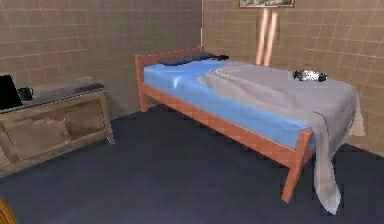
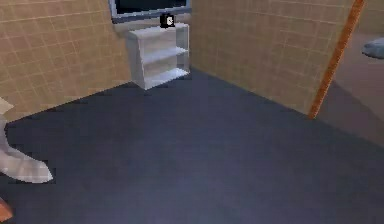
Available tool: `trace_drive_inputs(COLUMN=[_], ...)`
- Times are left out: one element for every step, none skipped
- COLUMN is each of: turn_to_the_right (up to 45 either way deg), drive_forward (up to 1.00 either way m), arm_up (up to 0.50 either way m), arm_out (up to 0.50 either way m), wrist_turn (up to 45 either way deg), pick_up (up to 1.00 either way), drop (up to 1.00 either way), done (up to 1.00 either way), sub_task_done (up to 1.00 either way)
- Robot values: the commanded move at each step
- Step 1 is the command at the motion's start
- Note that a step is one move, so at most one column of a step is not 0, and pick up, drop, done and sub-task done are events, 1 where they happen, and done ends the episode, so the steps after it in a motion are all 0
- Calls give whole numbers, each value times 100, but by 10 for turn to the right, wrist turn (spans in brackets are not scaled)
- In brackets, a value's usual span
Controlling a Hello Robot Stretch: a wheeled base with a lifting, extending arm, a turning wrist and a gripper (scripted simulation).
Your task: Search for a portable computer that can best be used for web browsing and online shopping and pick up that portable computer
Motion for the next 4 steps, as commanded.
trace_drive_inputs(turn_to_the_right=[0, 300, 0, -450], drive_forward=[80, 0, 5, 0], arm_up=[0, 0, 0, 0], arm_out=[0, 0, 0, 0], wrist_turn=[0, 0, 0, 0], pick_up=[0, 0, 0, 0], drop=[0, 0, 0, 0], done=[0, 0, 0, 0], sub_task_done=[0, 0, 0, 0])
